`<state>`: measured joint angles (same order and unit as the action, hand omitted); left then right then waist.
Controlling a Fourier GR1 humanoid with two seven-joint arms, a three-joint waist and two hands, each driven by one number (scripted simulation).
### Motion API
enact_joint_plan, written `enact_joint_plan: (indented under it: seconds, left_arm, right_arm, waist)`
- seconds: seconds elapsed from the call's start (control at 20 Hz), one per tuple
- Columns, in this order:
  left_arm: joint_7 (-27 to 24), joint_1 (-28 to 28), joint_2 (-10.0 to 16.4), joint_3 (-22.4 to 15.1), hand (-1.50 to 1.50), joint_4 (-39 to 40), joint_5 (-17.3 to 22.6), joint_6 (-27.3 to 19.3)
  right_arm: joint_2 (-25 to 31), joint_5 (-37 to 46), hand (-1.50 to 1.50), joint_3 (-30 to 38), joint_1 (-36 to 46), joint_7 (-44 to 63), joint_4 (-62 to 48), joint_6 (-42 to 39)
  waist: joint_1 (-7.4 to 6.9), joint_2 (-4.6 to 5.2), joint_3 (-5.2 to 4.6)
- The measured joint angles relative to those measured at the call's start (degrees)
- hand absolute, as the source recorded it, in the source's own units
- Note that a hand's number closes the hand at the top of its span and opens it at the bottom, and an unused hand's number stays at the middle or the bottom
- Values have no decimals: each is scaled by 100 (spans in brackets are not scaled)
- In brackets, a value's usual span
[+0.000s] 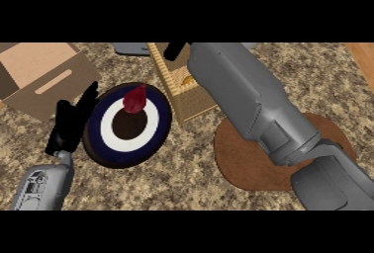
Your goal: Pick the squash from the cutting board and place it in the basket
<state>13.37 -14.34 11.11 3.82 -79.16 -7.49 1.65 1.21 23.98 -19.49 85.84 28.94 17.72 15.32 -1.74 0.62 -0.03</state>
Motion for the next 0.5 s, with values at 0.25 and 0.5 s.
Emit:
enact_joint_plan:
  seconds: [0.25,0.5]
  left_arm:
    - [-26,-32,8,37,0,47,18,23]
    - [-99,-10,10,75,0,151,-14,-13]
  right_arm:
    - [17,-53,-150,291,-283,-545,27,727]
    - [164,-97,-150,563,-321,-667,259,1525]
  waist:
    - [1,3,1]
    - [59,-21,1]
